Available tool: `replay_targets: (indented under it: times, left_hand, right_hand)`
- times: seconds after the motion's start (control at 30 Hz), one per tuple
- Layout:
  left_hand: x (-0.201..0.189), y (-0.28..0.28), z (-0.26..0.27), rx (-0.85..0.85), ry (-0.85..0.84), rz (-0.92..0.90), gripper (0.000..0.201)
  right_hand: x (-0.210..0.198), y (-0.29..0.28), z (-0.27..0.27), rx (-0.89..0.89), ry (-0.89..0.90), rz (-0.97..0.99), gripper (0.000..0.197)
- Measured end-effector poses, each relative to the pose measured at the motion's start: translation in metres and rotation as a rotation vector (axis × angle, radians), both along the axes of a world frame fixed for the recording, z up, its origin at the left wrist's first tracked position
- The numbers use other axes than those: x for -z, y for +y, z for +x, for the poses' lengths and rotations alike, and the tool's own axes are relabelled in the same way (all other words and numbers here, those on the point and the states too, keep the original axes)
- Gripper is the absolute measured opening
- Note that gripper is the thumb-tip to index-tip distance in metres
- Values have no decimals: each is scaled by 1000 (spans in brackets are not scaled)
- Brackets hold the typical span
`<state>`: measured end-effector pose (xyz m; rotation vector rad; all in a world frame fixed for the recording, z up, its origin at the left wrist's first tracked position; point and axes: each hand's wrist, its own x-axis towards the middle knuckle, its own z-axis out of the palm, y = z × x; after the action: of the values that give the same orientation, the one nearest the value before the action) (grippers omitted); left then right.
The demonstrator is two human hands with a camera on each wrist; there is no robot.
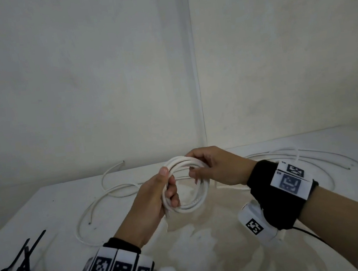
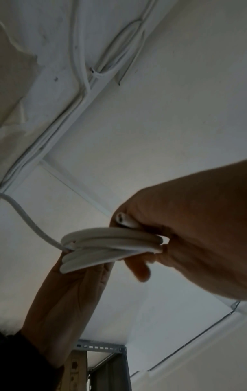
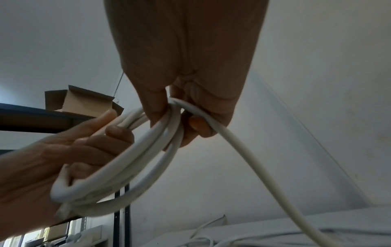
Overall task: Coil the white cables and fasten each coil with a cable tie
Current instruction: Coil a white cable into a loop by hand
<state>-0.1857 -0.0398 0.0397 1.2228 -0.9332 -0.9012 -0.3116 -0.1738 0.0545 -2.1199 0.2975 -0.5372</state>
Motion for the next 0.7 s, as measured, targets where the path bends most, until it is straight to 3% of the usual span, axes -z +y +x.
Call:
replay_targets:
  times: [0.23,0.37,0.53,0.7]
  left_hand:
    - [0,3,-8,40,194,-23,36]
    - [2,6,-11,1,163,3,35]
    - [0,7,-14,-92,104,14,36]
    - [-2,9,-9,-84,141,8,36]
  right_hand:
    - [-11,10,-5,25,118,-196,33]
    - [-8,15,-10,11,100,-156,40]
    - [2,24,-12,-24,-33,156,35]
    - [1,28,-13,-103,-34,592,17]
